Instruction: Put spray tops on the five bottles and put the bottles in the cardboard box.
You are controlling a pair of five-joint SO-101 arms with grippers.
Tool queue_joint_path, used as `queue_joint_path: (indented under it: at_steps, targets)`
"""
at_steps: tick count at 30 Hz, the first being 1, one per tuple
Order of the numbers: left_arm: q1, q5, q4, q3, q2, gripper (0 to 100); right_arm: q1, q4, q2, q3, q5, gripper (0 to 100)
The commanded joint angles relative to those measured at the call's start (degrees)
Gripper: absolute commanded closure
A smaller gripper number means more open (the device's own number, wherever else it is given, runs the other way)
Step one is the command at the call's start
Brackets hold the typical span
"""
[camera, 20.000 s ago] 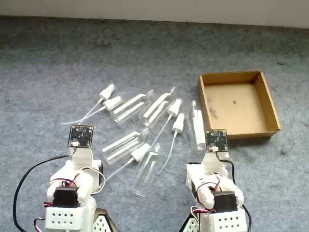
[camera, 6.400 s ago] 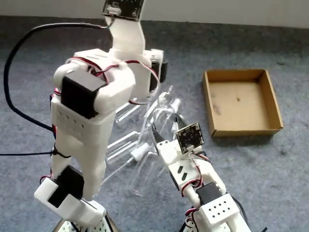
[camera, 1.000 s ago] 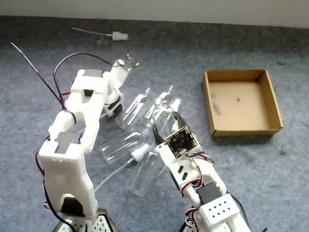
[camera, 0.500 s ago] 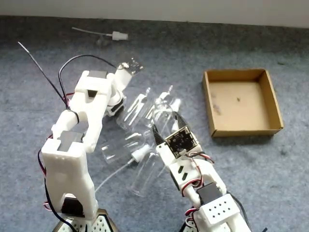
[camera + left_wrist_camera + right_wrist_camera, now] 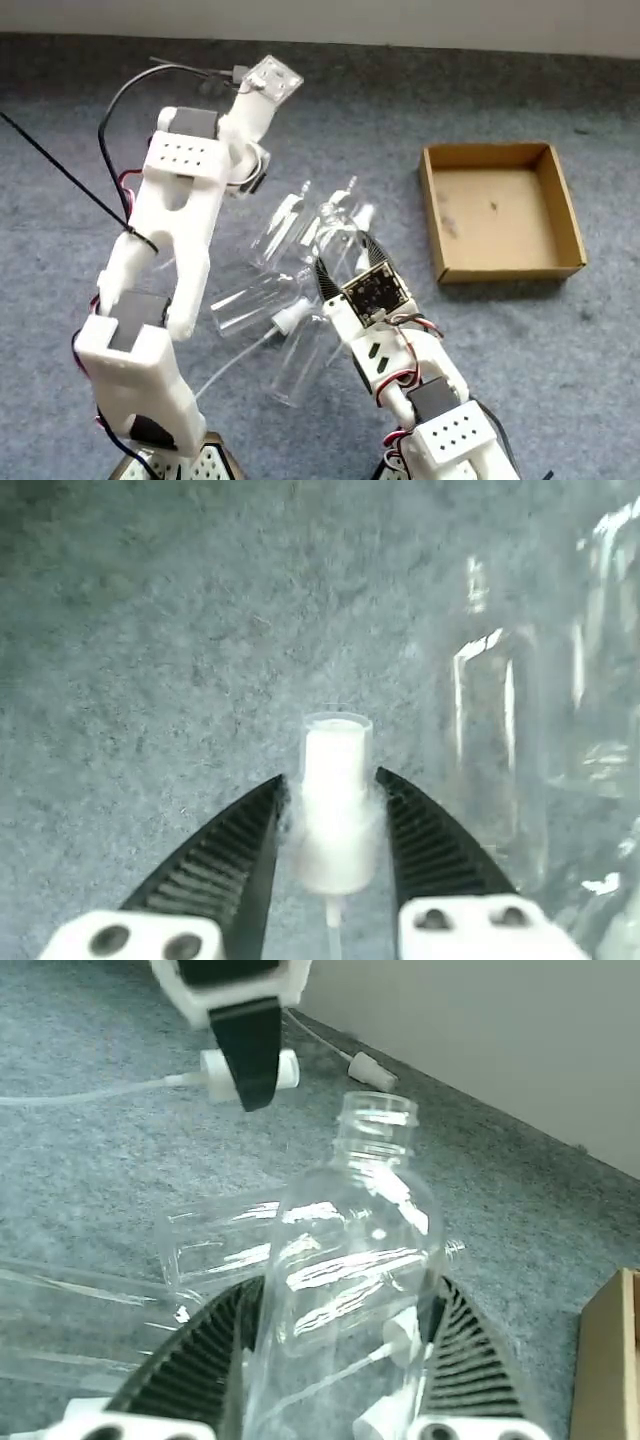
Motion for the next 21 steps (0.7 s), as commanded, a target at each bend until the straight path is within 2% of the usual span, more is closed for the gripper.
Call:
queue_joint_path:
  at_steps: [1, 6, 13, 17, 21]
  targets:
    - [4.7, 11.8, 1.0, -4.4, -9.6, 99, 0.3, -1.6, -1.0, 6.0, 0.5, 88.9]
    - [7.9, 22.9, 1.0, -4.4, -17.0, 99, 0.4, -1.6, -1.0, 6.0, -6.4, 88.9]
    - [11.2, 44.0, 0.8, -4.4, -27.9, 98, 0.3, -1.6, -1.0, 6.0, -7.9, 88.9]
    - [11.8, 49.9, -1.3, -3.9, -32.2, 99, -1.5, -1.5, -1.0, 6.0, -12.4, 88.9]
    - [9.0, 56.1, -5.3, -3.9, -34.1, 99, -2.4, -1.5, -1.0, 6.0, -13.9, 88.9]
